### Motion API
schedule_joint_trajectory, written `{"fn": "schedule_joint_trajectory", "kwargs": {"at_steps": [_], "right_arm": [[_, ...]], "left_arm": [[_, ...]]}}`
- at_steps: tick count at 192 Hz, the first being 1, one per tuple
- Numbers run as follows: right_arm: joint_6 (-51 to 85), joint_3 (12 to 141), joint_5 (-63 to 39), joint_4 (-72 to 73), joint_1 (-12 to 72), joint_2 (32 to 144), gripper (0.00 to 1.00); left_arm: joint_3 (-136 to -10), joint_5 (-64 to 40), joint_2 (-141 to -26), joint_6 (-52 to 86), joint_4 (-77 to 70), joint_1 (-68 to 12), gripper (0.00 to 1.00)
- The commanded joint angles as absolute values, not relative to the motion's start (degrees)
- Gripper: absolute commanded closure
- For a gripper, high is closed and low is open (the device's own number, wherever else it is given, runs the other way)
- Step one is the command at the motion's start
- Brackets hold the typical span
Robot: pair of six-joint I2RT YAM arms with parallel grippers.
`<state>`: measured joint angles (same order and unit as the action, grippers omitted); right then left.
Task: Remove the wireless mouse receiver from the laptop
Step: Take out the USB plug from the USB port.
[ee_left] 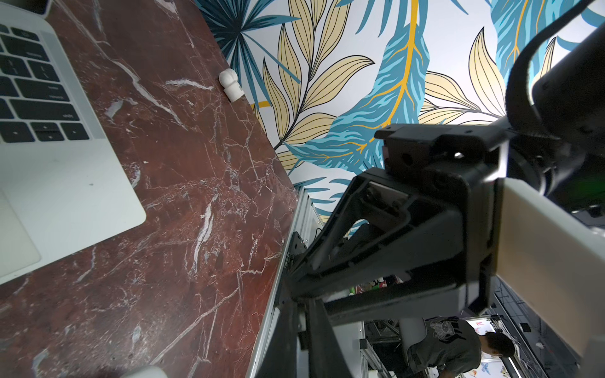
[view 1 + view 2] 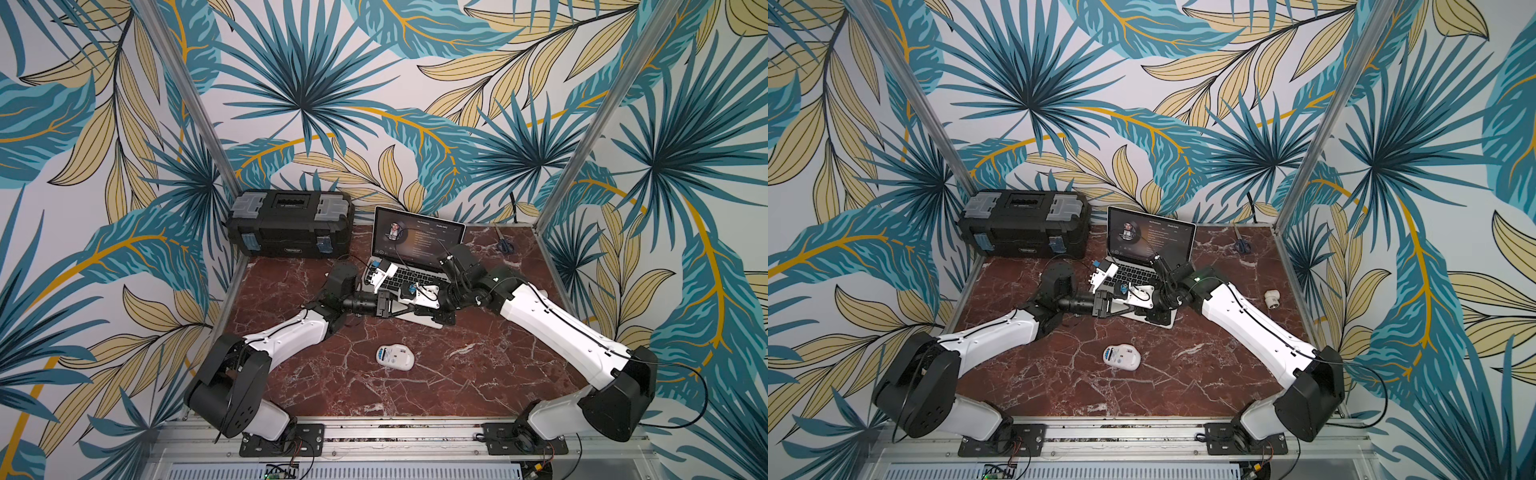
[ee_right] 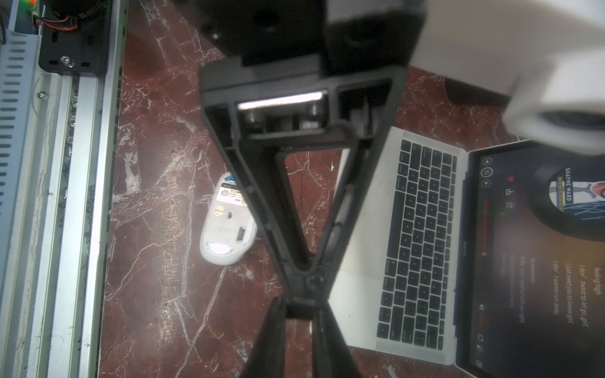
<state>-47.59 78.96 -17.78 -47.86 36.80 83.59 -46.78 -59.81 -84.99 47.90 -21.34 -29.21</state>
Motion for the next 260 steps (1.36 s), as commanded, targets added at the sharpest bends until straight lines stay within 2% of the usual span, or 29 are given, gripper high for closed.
{"fn": "schedule_joint_trajectory", "kwargs": {"at_steps": [1, 25, 46, 82, 98, 109, 126, 164, 171, 183, 205, 245, 260], "right_arm": [[-47.77, 77.19, -16.05, -48.61, 36.85, 83.07, 1.0], [-47.67, 76.77, -15.31, -48.62, 36.83, 82.88, 1.0], [-47.71, 76.64, -15.4, -48.57, 36.9, 82.88, 1.0], [-47.56, 77.04, -16.6, -48.25, 36.87, 82.97, 1.0], [-47.55, 76.99, -16.96, -48.1, 36.86, 82.97, 1.0], [-47.56, 76.98, -16.83, -48.09, 36.84, 83.06, 1.0], [-47.51, 76.88, -16.9, -47.86, 36.84, 83.14, 1.0], [-47.41, 76.79, -17.22, -46.98, 36.92, 82.97, 1.0], [-47.45, 76.82, -17.15, -46.87, 36.97, 82.97, 1.0], [-47.46, 76.9, -16.89, -46.64, 37.0, 83.05, 1.0], [-47.46, 76.97, -16.53, -46.48, 36.97, 83.41, 1.0], [-47.29, 77.04, -16.18, -46.19, 37.05, 83.78, 1.0], [-47.3, 76.92, -15.76, -46.14, 37.0, 83.67, 1.0]], "left_arm": [[-49.33, -60.55, -84.39, 47.11, -22.76, -29.3, 0.82], [-49.31, -60.58, -84.12, 46.98, -22.6, -29.3, 0.8], [-49.38, -60.68, -84.14, 46.53, -22.28, -29.28, 0.89], [-49.13, -60.82, -85.23, 47.48, -24.03, -29.36, 0.84], [-49.13, -60.8, -85.45, 47.46, -24.2, -29.31, 0.89], [-49.13, -60.99, -85.49, 47.55, -24.21, -29.33, 0.95], [-49.31, -61.12, -85.47, 47.54, -24.24, -29.34, 0.96], [-49.48, -61.51, -86.03, 47.8, -24.3, -29.38, 0.95], [-49.52, -61.68, -86.19, 48.03, -24.71, -29.43, 0.92], [-49.65, -61.87, -86.25, 48.42, -25.17, -29.52, 0.8], [-49.98, -61.87, -86.5, 48.42, -25.29, -29.52, 0.8], [-50.25, -62.23, -86.84, 48.18, -25.06, -29.57, 1.0], [-50.27, -62.0, -86.63, 48.08, -24.8, -29.59, 1.0]]}}
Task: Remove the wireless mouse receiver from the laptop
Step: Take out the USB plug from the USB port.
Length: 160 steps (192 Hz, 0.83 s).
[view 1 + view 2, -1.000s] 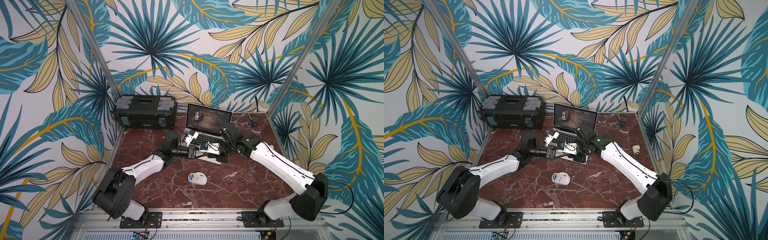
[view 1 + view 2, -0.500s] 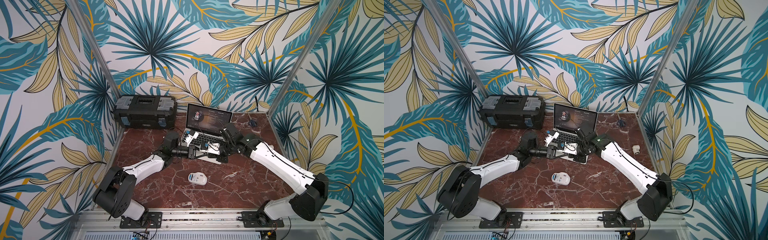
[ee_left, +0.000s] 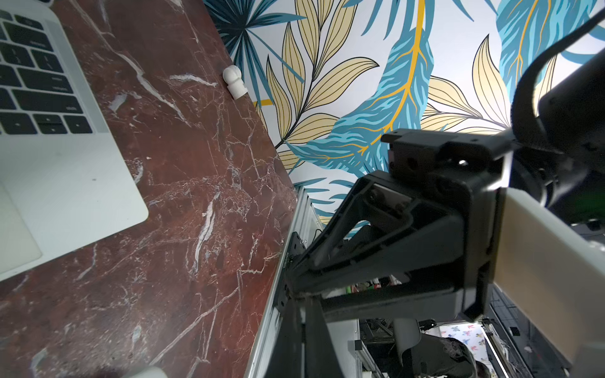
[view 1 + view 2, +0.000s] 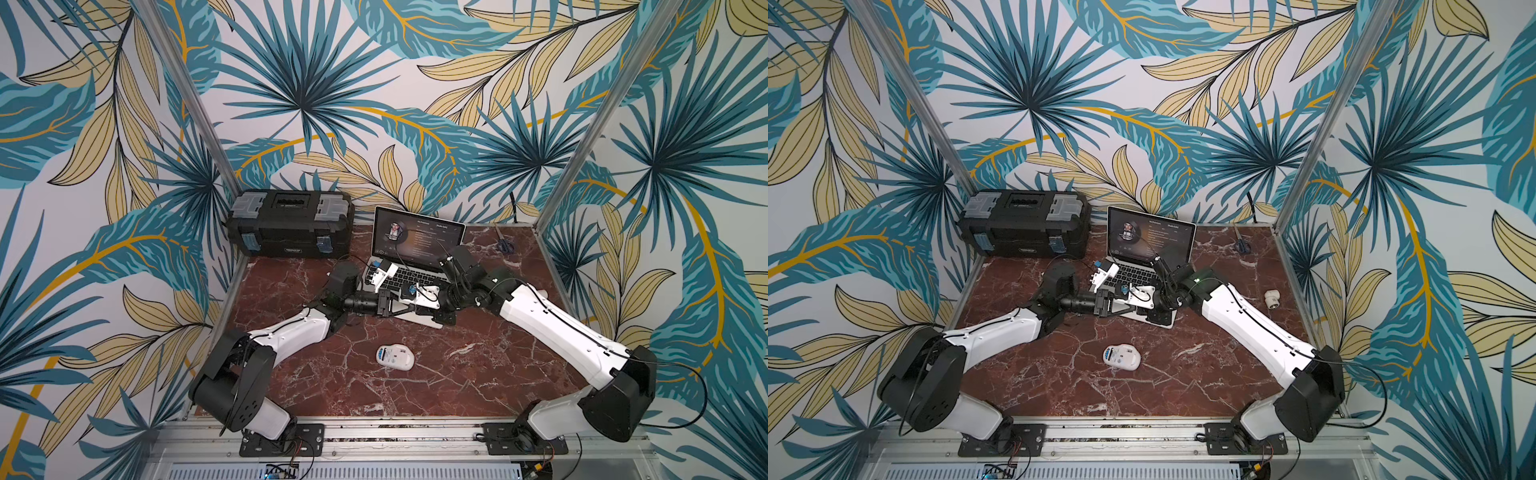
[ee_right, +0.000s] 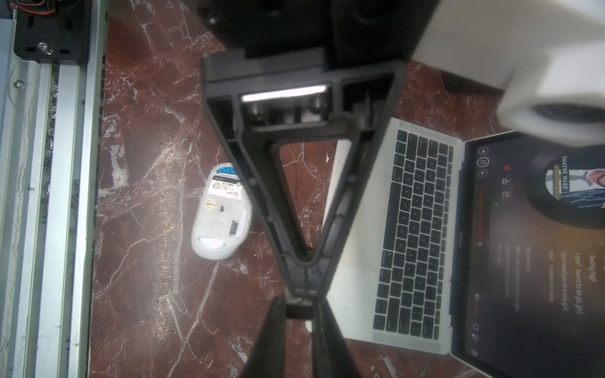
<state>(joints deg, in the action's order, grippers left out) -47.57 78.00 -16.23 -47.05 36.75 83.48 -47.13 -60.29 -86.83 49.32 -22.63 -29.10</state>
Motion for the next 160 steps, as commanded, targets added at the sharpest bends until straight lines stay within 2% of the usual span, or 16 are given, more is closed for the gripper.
{"fn": "schedule_joint_trajectory", "kwargs": {"at_steps": [1, 25, 45, 57, 78, 82, 86, 98, 112, 140, 160], "right_arm": [[-47.34, 76.91, -15.7, -46.14, 36.95, 83.67, 1.0], [-46.47, 76.51, -14.09, -45.76, 36.98, 83.13, 1.0], [-39.66, 76.28, -9.69, -40.83, 36.93, 80.15, 0.54], [-35.45, 74.13, -6.99, -34.8, 36.51, 75.52, 0.41], [-22.07, 66.05, -0.22, -16.02, 32.64, 64.31, 0.18], [-18.21, 64.77, 0.1, -13.53, 31.1, 62.62, 0.07], [-13.68, 63.76, -0.19, -9.71, 29.19, 61.51, 0.02], [0.67, 62.19, -7.58, -5.65, 21.79, 58.89, 0.01], [12.04, 61.38, -23.04, -3.15, 15.44, 59.28, 0.01], [23.96, 57.29, -51.47, 10.77, 14.04, 62.04, 0.08], [32.79, 53.13, -60.57, 23.6, 14.3, 62.88, 0.08]], "left_arm": [[-50.27, -61.94, -86.6, 48.04, -24.75, -29.61, 1.0], [-50.27, -61.35, -86.14, 47.29, -23.98, -29.62, 1.0], [-50.49, -61.1, -85.45, 46.71, -25.11, -29.41, 1.0], [-50.62, -60.55, -84.39, 46.0, -26.27, -29.13, 1.0], [-50.81, -59.5, -82.4, 44.31, -29.18, -28.63, 1.0], [-50.6, -59.43, -82.03, 44.21, -30.68, -28.49, 1.0], [-50.4, -59.42, -81.69, 44.29, -32.7, -28.55, 1.0], [-49.5, -59.96, -80.82, 44.6, -39.95, -28.63, 1.0], [-48.46, -60.59, -79.78, 44.61, -48.17, -28.61, 1.0], [-48.17, -62.31, -77.35, 40.14, -53.01, -28.76, 1.0], [-48.33, -62.47, -75.41, 35.47, -50.36, -28.86, 1.0]]}}
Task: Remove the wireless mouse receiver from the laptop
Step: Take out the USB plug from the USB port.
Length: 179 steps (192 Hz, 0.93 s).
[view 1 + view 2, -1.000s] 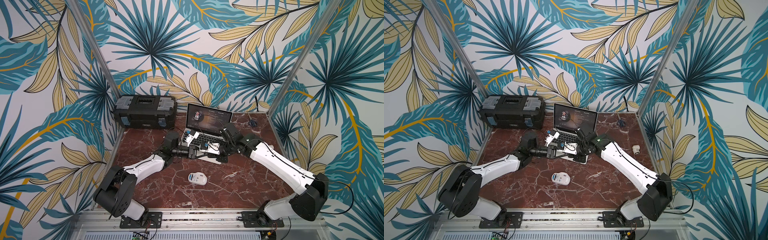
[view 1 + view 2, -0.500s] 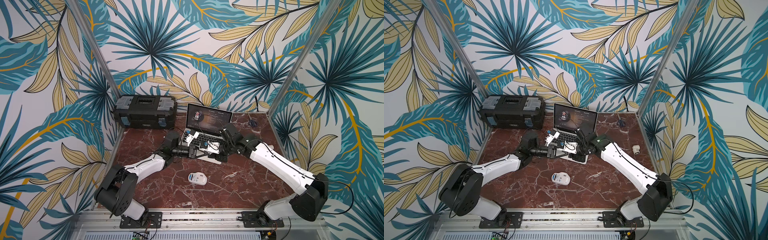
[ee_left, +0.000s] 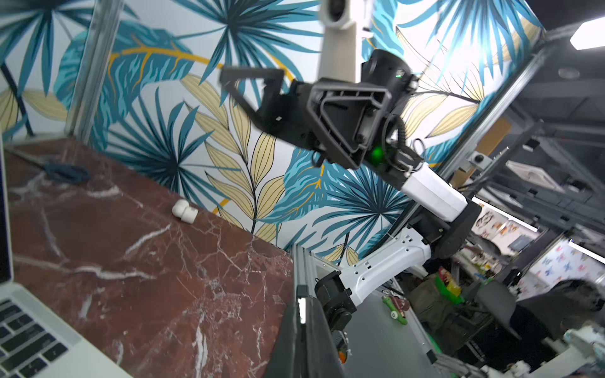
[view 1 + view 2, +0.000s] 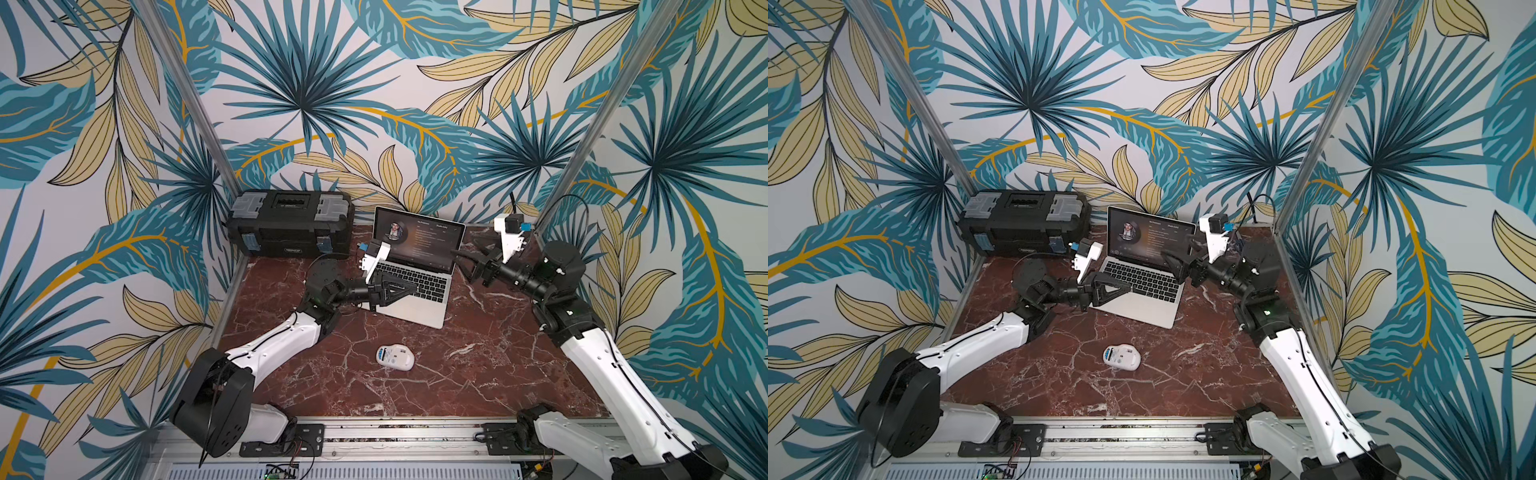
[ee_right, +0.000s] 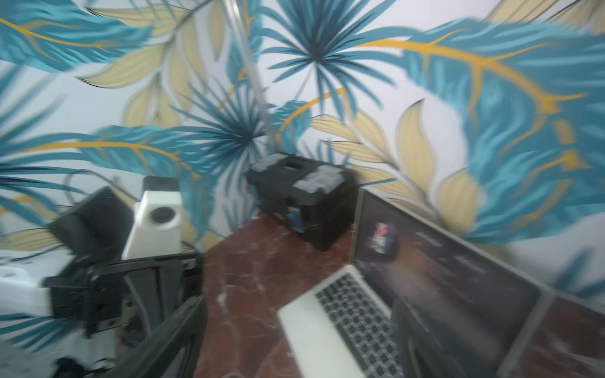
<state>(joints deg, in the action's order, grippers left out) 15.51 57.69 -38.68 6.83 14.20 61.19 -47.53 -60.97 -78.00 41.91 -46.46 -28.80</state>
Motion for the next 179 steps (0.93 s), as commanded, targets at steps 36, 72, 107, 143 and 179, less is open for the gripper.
{"fn": "schedule_joint_trajectory", "kwargs": {"at_steps": [36, 72, 107, 143, 179], "right_arm": [[27.36, 53.88, -65.67, 16.63, 15.91, 62.93, 0.11], [23.1, 56.67, -66.45, 12.53, 19.53, 65.52, 0.2], [20.69, 57.16, -64.54, 12.43, 21.22, 68.39, 0.25], [20.01, 59.04, -66.67, 12.29, 22.88, 70.47, 0.42], [18.9, 59.15, -66.79, 11.75, 23.22, 70.23, 0.62]], "left_arm": [[-49.04, -62.93, -74.6, 34.62, -49.98, -28.96, 1.0], [-48.3, -62.38, -74.55, 35.47, -50.91, -29.56, 1.0], [-47.46, -61.67, -74.2, 35.76, -51.43, -29.86, 1.0], [-47.59, -61.72, -73.57, 34.49, -49.39, -29.94, 1.0], [-47.42, -61.71, -73.66, 34.67, -49.69, -29.99, 1.0]]}}
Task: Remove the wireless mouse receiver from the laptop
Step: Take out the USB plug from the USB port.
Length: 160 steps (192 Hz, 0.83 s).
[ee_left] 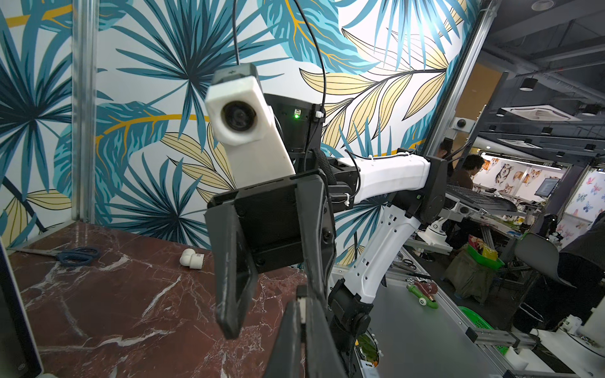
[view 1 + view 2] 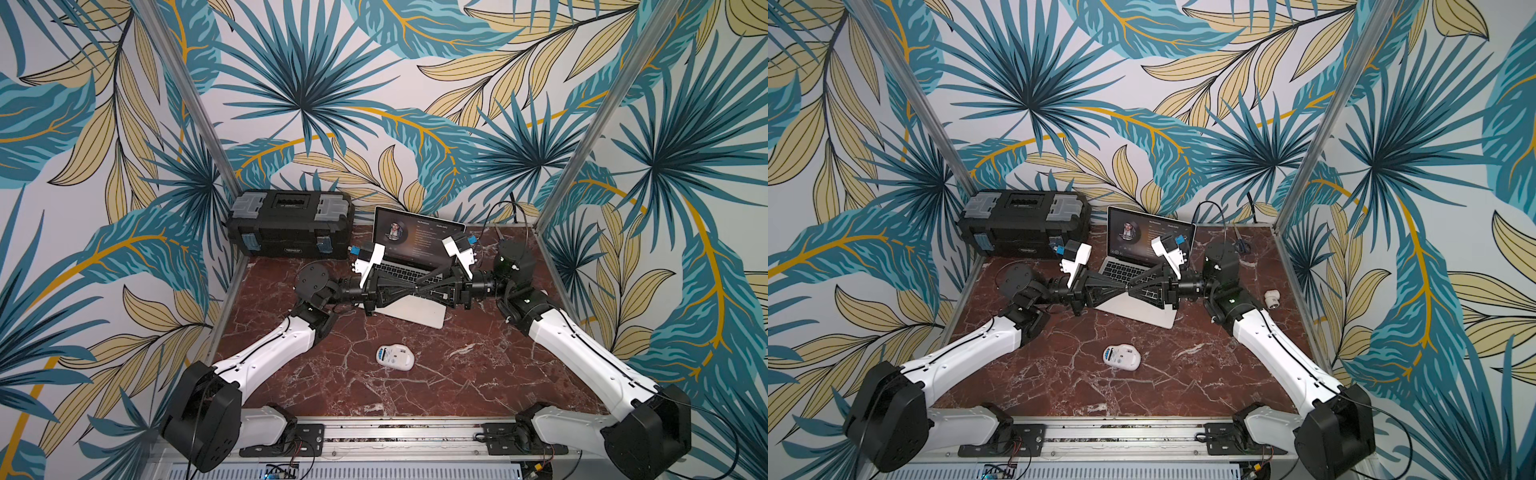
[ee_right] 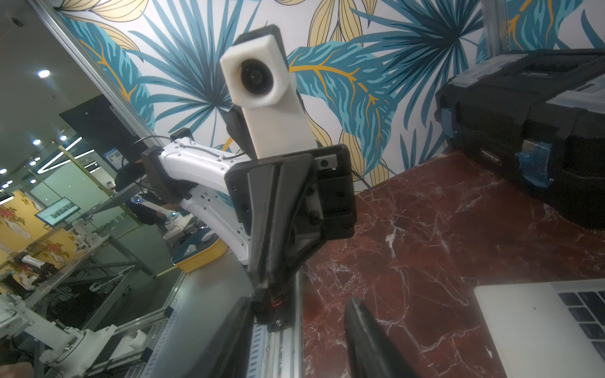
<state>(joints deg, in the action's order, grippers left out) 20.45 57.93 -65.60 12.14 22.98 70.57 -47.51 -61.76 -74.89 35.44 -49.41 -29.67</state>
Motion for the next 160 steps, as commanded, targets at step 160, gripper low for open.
{"fn": "schedule_joint_trajectory", "kwargs": {"at_steps": [160], "right_arm": [[16.02, 60.95, -67.62, 6.74, 23.73, 71.37, 1.0]], "left_arm": [[-46.85, -59.4, -73.31, 33.6, -48.89, -30.22, 0.77]]}}
